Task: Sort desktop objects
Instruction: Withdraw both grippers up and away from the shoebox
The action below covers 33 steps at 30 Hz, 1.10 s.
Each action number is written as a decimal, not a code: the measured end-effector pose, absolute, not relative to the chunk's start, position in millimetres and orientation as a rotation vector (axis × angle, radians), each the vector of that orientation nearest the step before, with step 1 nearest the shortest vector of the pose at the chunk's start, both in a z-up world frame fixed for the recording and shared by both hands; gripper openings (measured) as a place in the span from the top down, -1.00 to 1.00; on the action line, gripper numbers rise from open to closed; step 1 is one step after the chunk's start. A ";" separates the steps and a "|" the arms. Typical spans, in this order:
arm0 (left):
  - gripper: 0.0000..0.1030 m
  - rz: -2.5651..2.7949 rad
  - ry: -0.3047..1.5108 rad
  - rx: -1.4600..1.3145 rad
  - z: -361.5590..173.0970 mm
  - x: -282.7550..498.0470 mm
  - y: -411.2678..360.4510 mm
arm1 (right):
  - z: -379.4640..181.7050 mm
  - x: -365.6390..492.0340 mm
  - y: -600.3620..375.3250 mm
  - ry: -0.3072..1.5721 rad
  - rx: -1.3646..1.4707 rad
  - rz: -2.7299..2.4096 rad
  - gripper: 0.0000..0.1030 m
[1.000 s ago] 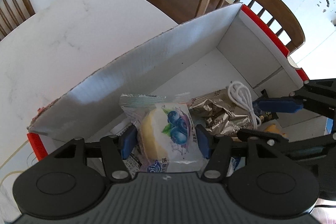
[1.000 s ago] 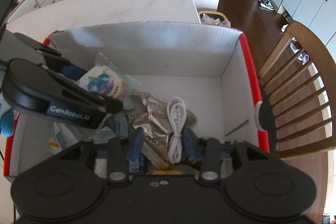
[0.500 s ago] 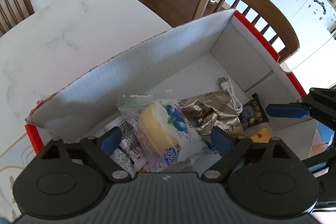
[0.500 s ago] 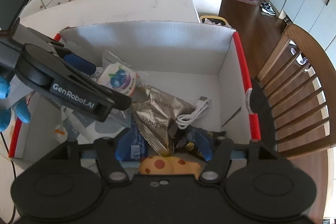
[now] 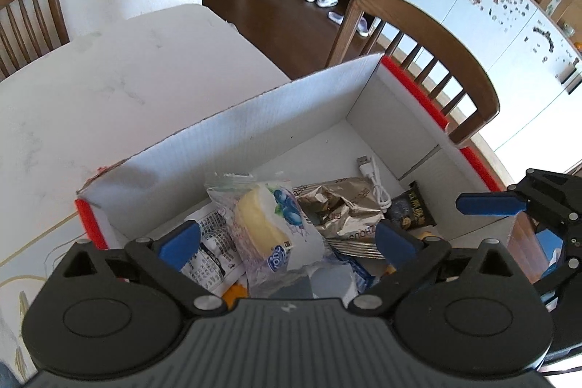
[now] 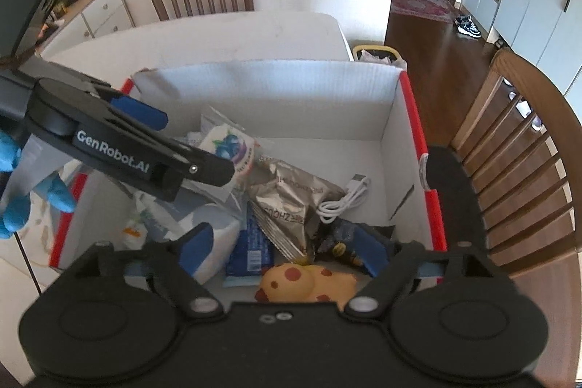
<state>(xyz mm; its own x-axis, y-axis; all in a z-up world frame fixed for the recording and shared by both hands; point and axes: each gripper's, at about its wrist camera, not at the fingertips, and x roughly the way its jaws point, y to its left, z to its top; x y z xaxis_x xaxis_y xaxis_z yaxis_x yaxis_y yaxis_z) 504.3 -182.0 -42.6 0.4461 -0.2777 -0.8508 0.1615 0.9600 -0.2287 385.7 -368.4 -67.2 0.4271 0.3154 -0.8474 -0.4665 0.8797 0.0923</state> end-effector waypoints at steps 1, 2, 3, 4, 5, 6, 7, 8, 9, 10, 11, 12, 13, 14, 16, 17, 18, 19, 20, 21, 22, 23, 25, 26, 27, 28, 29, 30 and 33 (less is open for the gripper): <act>-0.99 -0.273 1.071 -0.121 -40.9 502.2 -182.2 | -64.8 383.4 -369.3 1.011 -0.164 0.494 -0.67; -0.99 -0.272 1.063 -0.122 -38.7 499.5 -181.2 | -62.5 381.3 -370.1 1.006 -0.163 0.495 -0.68; -0.99 -0.271 1.056 -0.126 -37.2 496.9 -181.0 | -60.3 378.9 -370.1 1.001 -0.162 0.496 -0.68; -0.99 -0.277 1.055 -0.134 -35.5 494.9 -181.1 | -57.5 376.6 -370.3 0.992 -0.162 0.498 -0.69; -0.99 -0.279 1.053 -0.140 -33.3 491.9 -180.5 | -55.3 374.5 -370.5 0.986 -0.164 0.501 -0.70; -0.99 -0.278 1.045 -0.142 -31.0 488.7 -180.4 | -53.8 372.5 -370.5 0.981 -0.166 0.503 -0.70; -0.99 -0.275 1.037 -0.140 -28.3 485.4 -180.5 | -51.7 370.1 -370.4 0.973 -0.169 0.504 -0.70; -0.99 -0.270 1.030 -0.140 -26.4 482.8 -180.1 | -49.8 367.9 -370.3 0.967 -0.172 0.506 -0.70; -0.99 -0.266 1.021 -0.144 -24.0 479.8 -178.9 | -47.8 365.7 -370.3 0.961 -0.176 0.506 -0.70; -0.99 -0.264 1.018 -0.152 -21.9 477.2 -177.6 | -46.0 363.4 -369.9 0.956 -0.175 0.507 -0.70; -0.99 -0.263 1.013 -0.162 -19.7 474.4 -176.1 | -44.5 362.2 -370.3 0.953 -0.173 0.510 -0.70; -0.99 -0.263 1.004 -0.170 -17.3 471.5 -174.7 | -42.6 360.0 -370.3 0.950 -0.170 0.513 -0.70; -0.99 -0.262 0.998 -0.174 -14.9 468.1 -173.2 | -40.9 358.2 -370.1 0.946 -0.169 0.514 -0.70; -0.99 -0.261 0.991 -0.176 -12.4 464.7 -172.2 | -38.9 355.5 -370.0 0.941 -0.170 0.515 -0.70; -0.99 -0.263 0.972 -0.178 -6.8 456.8 -171.0 | -35.0 350.6 -369.6 0.929 -0.166 0.520 -0.70; -0.99 -0.261 0.963 -0.177 -3.9 453.3 -170.5 | -32.9 348.0 -369.5 0.923 -0.163 0.520 -0.70; -0.99 -0.257 0.953 -0.176 -0.7 449.7 -170.0 | -30.5 345.8 -369.5 0.915 -0.161 0.518 -0.70; -0.99 -0.257 0.943 -0.177 2.2 445.2 -169.3 | -28.7 343.8 -369.4 0.910 -0.159 0.517 -0.70; -0.99 -0.251 0.927 -0.177 5.3 440.5 -168.2 | -27.3 341.8 -369.0 0.906 -0.157 0.515 -0.70; -0.99 -0.244 0.914 -0.167 8.6 435.4 -167.7 | -25.4 339.4 -368.8 0.899 -0.155 0.514 -0.70; -0.99 -0.241 0.905 -0.161 11.6 431.1 -167.5 | -23.7 337.3 -368.6 0.895 -0.151 0.514 -0.70; -0.99 -0.236 0.895 -0.163 13.7 427.5 -166.3 | -22.2 335.2 -368.5 0.893 -0.147 0.512 -0.70; -0.99 -0.242 0.876 -0.163 18.1 418.1 -164.5 | -20.0 332.2 -368.3 0.887 -0.138 0.507 -0.70; -0.99 -0.239 0.867 -0.159 20.3 413.6 -163.8 | -19.0 330.2 -368.4 0.887 -0.132 0.506 -0.70; -0.99 -0.240 0.851 -0.152 23.1 407.7 -163.0 | -18.3 328.5 -368.0 0.886 -0.128 0.501 -0.70; -0.99 -0.249 0.836 -0.143 25.9 401.9 -162.4 | -17.4 326.4 -368.0 0.883 -0.125 0.497 -0.70; -0.99 -0.250 0.825 -0.133 28.1 397.2 -161.9 | -16.5 323.8 -367.7 0.881 -0.124 0.493 -0.70; -0.99 -0.250 0.814 -0.123 30.5 391.4 -161.1 | -16.4 321.9 -367.6 0.879 -0.123 0.490 -0.70; -0.99 -0.256 0.794 -0.122 35.9 376.2 -155.8 | -14.3 314.7 -365.9 0.872 -0.118 0.482 -0.71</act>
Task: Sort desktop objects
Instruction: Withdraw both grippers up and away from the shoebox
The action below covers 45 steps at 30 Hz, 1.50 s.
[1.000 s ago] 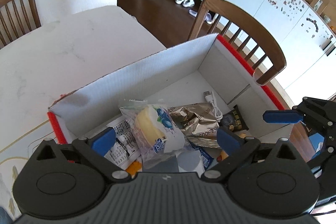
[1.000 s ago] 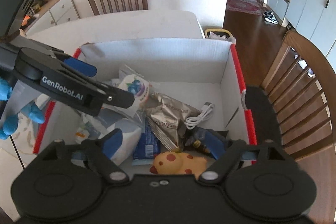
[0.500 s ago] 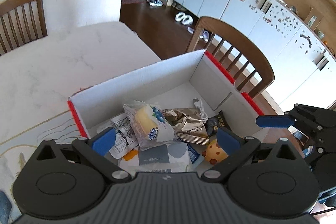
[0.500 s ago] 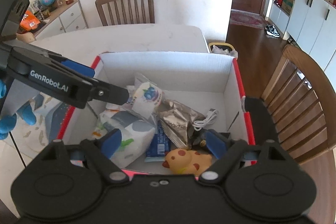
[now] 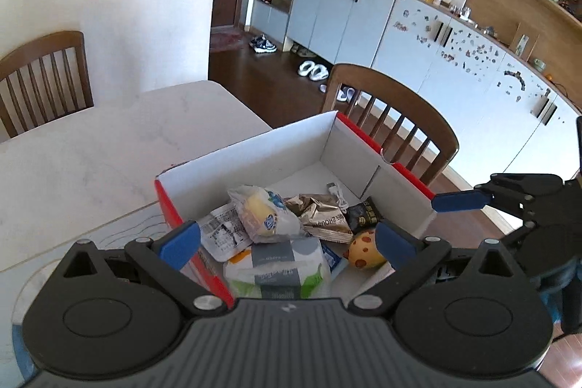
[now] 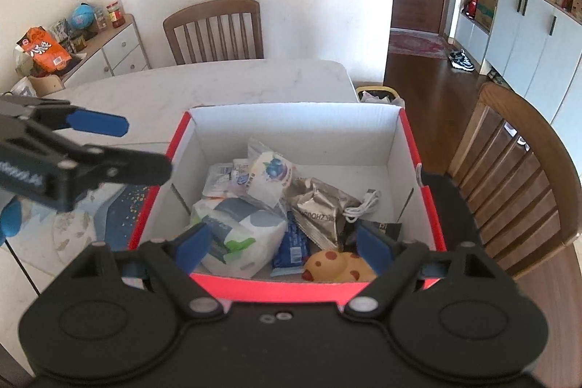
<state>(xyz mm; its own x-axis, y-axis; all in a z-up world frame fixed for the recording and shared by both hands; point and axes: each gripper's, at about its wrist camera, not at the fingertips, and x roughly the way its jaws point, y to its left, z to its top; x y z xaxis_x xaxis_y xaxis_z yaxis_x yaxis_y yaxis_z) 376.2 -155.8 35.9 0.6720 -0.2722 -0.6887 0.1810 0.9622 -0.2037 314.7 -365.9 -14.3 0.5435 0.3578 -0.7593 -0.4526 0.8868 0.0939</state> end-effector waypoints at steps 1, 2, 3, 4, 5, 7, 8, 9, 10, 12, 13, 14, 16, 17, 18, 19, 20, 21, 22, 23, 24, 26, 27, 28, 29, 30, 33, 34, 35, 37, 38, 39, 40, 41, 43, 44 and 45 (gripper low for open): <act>-0.99 -0.251 0.778 -0.115 38.0 369.2 -153.7 | -13.4 311.9 -365.1 0.866 -0.120 0.479 -0.71; -0.99 -0.247 0.764 -0.108 39.6 363.0 -152.2 | -12.6 309.1 -364.0 0.863 -0.124 0.477 -0.72; -0.99 -0.247 0.743 -0.100 42.3 356.7 -150.2 | -12.0 307.3 -363.8 0.860 -0.126 0.474 -0.72; -0.99 -0.252 0.722 -0.094 45.2 349.4 -147.9 | -11.0 304.4 -362.3 0.855 -0.129 0.471 -0.72; -0.99 -0.256 0.711 -0.092 47.5 344.1 -146.3 | -10.1 302.2 -360.9 0.851 -0.130 0.470 -0.72; -0.99 -0.254 0.674 -0.088 51.1 331.5 -141.7 | -7.7 297.7 -358.7 0.842 -0.127 0.466 -0.72; -0.99 -0.255 0.661 -0.085 52.6 326.8 -139.8 | -6.1 295.0 -357.5 0.835 -0.127 0.461 -0.72; -0.99 -0.255 0.647 -0.077 53.6 321.4 -138.0 | -5.0 292.9 -356.6 0.828 -0.126 0.458 -0.73; -0.99 -0.254 0.630 -0.067 53.9 316.3 -136.7 | -3.3 289.9 -355.6 0.820 -0.125 0.455 -0.73; -0.99 -0.252 0.599 -0.044 53.9 306.7 -134.5 | -0.8 285.7 -354.1 0.801 -0.123 0.445 -0.73; -0.99 -0.250 0.585 -0.037 53.6 302.3 -133.6 | 0.4 282.8 -353.1 0.789 -0.124 0.437 -0.73; -0.99 -0.251 0.574 -0.033 53.4 299.3 -132.8 | 1.6 279.6 -352.1 0.776 -0.124 0.430 -0.73; -0.99 -0.255 0.561 -0.025 53.6 292.7 -131.5 | 2.8 274.3 -351.1 0.755 -0.119 0.419 -0.73; -0.99 -0.258 0.557 -0.022 53.6 290.2 -130.9 | 3.4 271.6 -350.7 0.745 -0.117 0.413 -0.73; -0.99 -0.262 0.554 -0.019 53.3 287.7 -130.4 | 3.7 268.6 -350.4 0.737 -0.113 0.407 -0.73; -0.99 -0.264 0.555 -0.014 52.9 285.6 -129.9 | 4.4 265.5 -349.7 0.728 -0.107 0.402 -0.73; -0.99 -0.263 0.557 -0.013 52.5 284.0 -129.4 | 4.7 263.1 -349.1 0.723 -0.103 0.397 -0.73; -0.99 -0.262 0.558 -0.016 52.1 282.1 -128.2 | 4.6 260.0 -348.6 0.717 -0.097 0.390 -0.73; -0.99 -0.265 0.559 -0.019 51.6 280.2 -127.3 | 4.5 257.3 -348.1 0.713 -0.090 0.384 -0.74; -0.99 -0.266 0.563 -0.023 50.7 278.3 -126.3 | 3.9 254.7 -347.5 0.710 -0.079 0.380 -0.73; -0.99 -0.266 0.566 -0.029 50.2 276.2 -124.9 | 3.2 251.5 -347.1 0.705 -0.067 0.376 -0.73; -0.99 -0.264 0.570 -0.037 48.5 271.5 -122.3 | 1.4 245.7 -344.5 0.693 -0.054 0.356 -0.74; -0.99 -0.265 0.569 -0.040 47.5 269.1 -120.6 | 1.1 242.0 -345.5 0.684 -0.047 0.347 -0.74; -0.99 -0.265 0.567 -0.044 46.6 266.1 -118.7 | 0.7 238.2 -344.2 0.674 -0.041 0.338 -0.74; -0.99 -0.259 0.565 -0.047 45.6 264.3 -117.2 | 0.1 234.8 -343.0 0.667 -0.037 0.331 -0.74; -0.99 -0.247 0.562 -0.045 44.5 262.4 -116.0 | -0.6 230.9 -341.0 0.660 -0.039 0.324 -0.74; -0.99 -0.228 0.561 -0.037 41.9 255.5 -111.9 | -3.1 222.0 -334.6 0.649 -0.056 0.307 -0.74; -0.99 -0.229 0.561 -0.041 41.5 253.1 -110.1 | -4.5 218.3 -332.0 0.646 -0.060 0.306 -0.74; -0.99 -0.226 0.563 -0.044 41.0 251.3 -108.5 | -6.1 215.3 -328.9 0.645 -0.069 0.303 -0.74; -0.99 -0.217 0.568 -0.041 39.0 247.5 -104.8 | -8.9 208.4 -324.7 0.633 -0.076 0.293 -0.74; -0.99 -0.209 0.570 -0.039 37.8 246.0 -102.7 | -10.4 205.0 -322.7 0.632 -0.076 0.294 -0.74; -0.99 -0.207 0.573 -0.037 37.1 244.5 -101.3 | -10.9 203.2 -320.8 0.630 -0.079 0.291 -0.74; -0.99 -0.207 0.578 -0.038 35.5 242.5 -99.4 | -12.8 199.3 -318.4 0.625 -0.081 0.287 -0.74; -0.99 -0.203 0.582 -0.039 34.1 240.1 -98.0 | -13.9 196.6 -316.1 0.622 -0.081 0.287 -0.74; -0.99 -0.190 0.590 -0.026 30.1 236.8 -95.4 | -17.4 192.0 -312.2 0.624 -0.078 0.273 -0.74; -0.99 -0.172 0.591 -0.013 27.8 234.7 -94.8 | -17.8 190.6 -312.4 0.622 -0.072 0.265 -0.74; -0.99 -0.152 0.589 0.006 25.1 232.3 -94.3 | -19.0 189.2 -311.6 0.623 -0.065 0.254 -0.74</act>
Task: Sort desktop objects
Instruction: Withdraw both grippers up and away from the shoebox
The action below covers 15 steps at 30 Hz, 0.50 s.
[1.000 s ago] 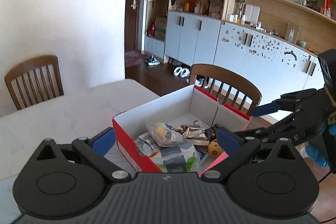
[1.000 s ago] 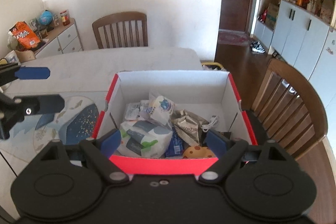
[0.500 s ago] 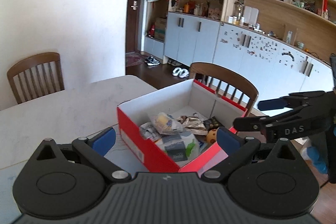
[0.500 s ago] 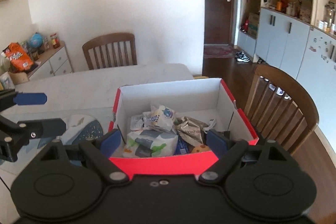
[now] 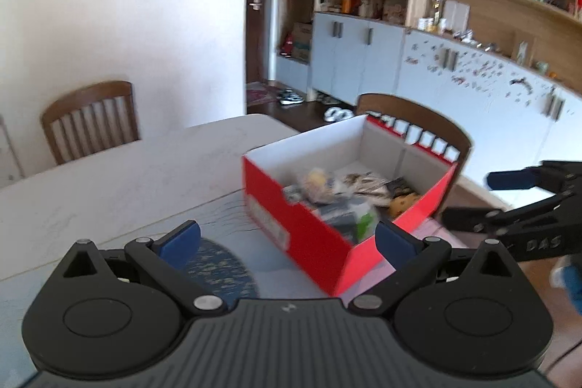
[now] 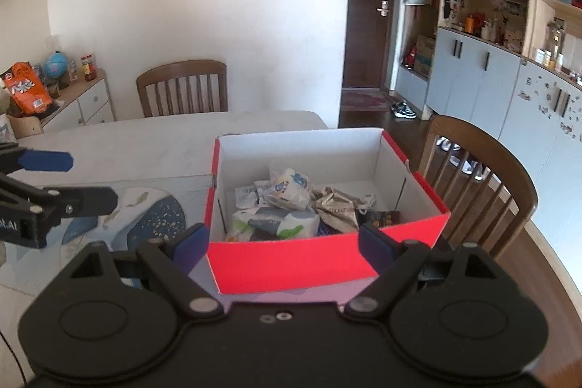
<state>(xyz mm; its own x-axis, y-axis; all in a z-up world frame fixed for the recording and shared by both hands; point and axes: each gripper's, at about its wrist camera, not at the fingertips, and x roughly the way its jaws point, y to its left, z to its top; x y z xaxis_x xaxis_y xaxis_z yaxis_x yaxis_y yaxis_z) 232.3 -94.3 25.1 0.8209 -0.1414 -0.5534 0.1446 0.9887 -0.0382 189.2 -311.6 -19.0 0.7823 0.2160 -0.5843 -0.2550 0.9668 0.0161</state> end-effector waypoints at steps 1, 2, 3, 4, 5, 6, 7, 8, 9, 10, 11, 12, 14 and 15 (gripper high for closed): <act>-0.99 -0.148 0.591 0.018 23.7 231.4 -94.0 | -20.6 188.1 -310.8 0.624 -0.057 0.247 -0.74; -0.99 -0.149 0.596 0.020 22.2 230.5 -92.7 | -21.9 187.2 -310.8 0.626 -0.050 0.241 -0.74; -0.99 -0.145 0.603 0.017 20.4 229.0 -90.9 | -22.9 187.0 -310.2 0.629 -0.043 0.234 -0.74; -0.99 -0.144 0.607 0.015 18.7 227.6 -89.2 | -23.9 186.1 -309.7 0.630 -0.038 0.230 -0.74; -0.99 -0.145 0.612 0.016 17.6 226.0 -88.2 | -24.9 185.2 -309.4 0.629 -0.034 0.225 -0.74; -0.99 -0.143 0.614 0.015 16.5 224.5 -87.4 | -25.8 183.9 -308.9 0.628 -0.031 0.220 -0.74; -0.99 -0.142 0.615 0.015 16.3 223.3 -86.7 | -26.4 183.2 -308.5 0.630 -0.029 0.216 -0.74; -0.99 -0.144 0.616 0.013 15.7 221.9 -86.7 | -26.8 182.3 -308.4 0.630 -0.027 0.215 -0.74; -0.99 -0.148 0.619 0.008 15.7 221.2 -86.0 | -27.4 181.3 -307.9 0.630 -0.026 0.213 -0.74; -0.99 -0.150 0.622 0.004 15.7 220.5 -85.5 | -27.5 180.6 -307.0 0.632 -0.030 0.211 -0.74; -0.99 -0.148 0.623 0.002 15.8 220.0 -85.5 | -27.7 180.2 -306.0 0.635 -0.036 0.211 -0.74; -0.99 -0.151 0.624 0.003 15.7 219.3 -85.8 | -28.3 179.2 -305.7 0.635 -0.036 0.209 -0.74; -0.99 -0.150 0.626 0.010 15.2 218.1 -86.5 | -28.6 178.0 -306.1 0.637 -0.032 0.203 -0.74; -0.99 -0.153 0.627 0.010 15.3 217.5 -87.1 | -29.2 177.1 -306.2 0.637 -0.030 0.201 -0.74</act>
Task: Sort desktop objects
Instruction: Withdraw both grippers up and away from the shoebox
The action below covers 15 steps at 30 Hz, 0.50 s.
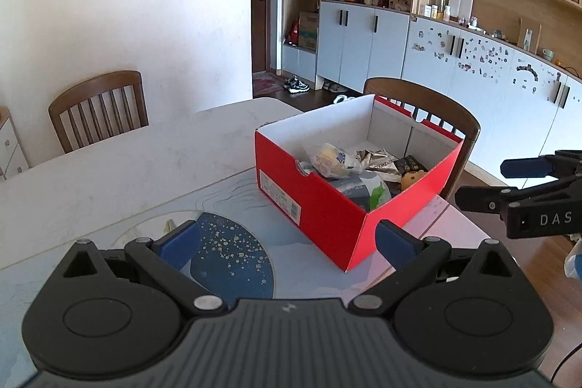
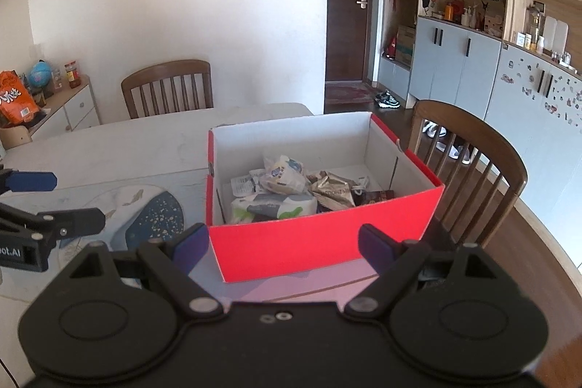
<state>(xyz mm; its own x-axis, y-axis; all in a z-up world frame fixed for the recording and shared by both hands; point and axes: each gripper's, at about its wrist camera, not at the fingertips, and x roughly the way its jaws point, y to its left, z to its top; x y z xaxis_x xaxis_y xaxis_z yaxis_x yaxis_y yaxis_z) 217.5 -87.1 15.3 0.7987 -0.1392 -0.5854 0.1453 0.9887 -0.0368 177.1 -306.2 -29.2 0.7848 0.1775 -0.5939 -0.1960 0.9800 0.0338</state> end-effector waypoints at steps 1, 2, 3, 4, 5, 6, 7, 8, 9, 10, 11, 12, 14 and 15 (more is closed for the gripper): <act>-0.99 -0.156 0.629 0.009 14.9 217.1 -87.1 | -29.2 176.5 -306.5 0.637 -0.028 0.200 -0.74; -0.99 -0.157 0.630 0.010 14.9 217.0 -87.6 | -29.1 175.8 -306.7 0.637 -0.027 0.199 -0.74; -0.99 -0.158 0.629 0.013 14.9 216.5 -88.0 | -29.4 175.2 -307.6 0.637 -0.029 0.199 -0.74; -0.99 -0.160 0.628 0.016 14.8 216.2 -88.5 | -29.3 175.0 -307.8 0.636 -0.029 0.201 -0.74; -0.99 -0.161 0.628 0.017 14.6 215.9 -88.9 | -29.4 175.4 -307.5 0.636 -0.027 0.200 -0.74; -0.99 -0.163 0.629 0.014 14.6 215.9 -88.8 | -29.4 175.3 -307.4 0.636 -0.030 0.199 -0.74; -0.99 -0.163 0.632 0.009 14.6 216.2 -88.8 | -29.7 174.9 -307.4 0.635 -0.031 0.198 -0.74; -0.99 -0.164 0.632 0.008 14.7 216.2 -89.2 | -29.5 174.9 -307.7 0.635 -0.032 0.198 -0.74; -0.99 -0.167 0.633 0.008 14.6 216.4 -89.6 | -29.5 174.9 -307.6 0.636 -0.030 0.198 -0.74; -0.99 -0.169 0.636 0.011 14.3 216.7 -90.4 | -29.6 174.9 -307.6 0.636 -0.031 0.198 -0.74; -0.99 -0.171 0.637 0.014 13.5 216.9 -91.2 | -29.8 174.8 -307.5 0.636 -0.032 0.198 -0.74; -0.99 -0.173 0.640 0.019 12.6 217.5 -92.1 | -29.7 174.6 -307.9 0.636 -0.032 0.198 -0.74; -0.99 -0.174 0.645 0.024 11.2 218.6 -93.2 | -29.9 174.9 -307.5 0.639 -0.033 0.199 -0.74; -0.99 -0.173 0.647 0.023 10.8 219.5 -93.3 | -29.8 175.5 -307.7 0.640 -0.034 0.198 -0.74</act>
<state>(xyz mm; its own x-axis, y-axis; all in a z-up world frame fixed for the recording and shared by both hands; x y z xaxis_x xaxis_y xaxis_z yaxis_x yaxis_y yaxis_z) 219.5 -93.3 10.8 0.7838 -0.1535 -0.6017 0.1680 0.9853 -0.0326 175.5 -307.7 -29.8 0.7841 0.1732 -0.5960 -0.1942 0.9805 0.0294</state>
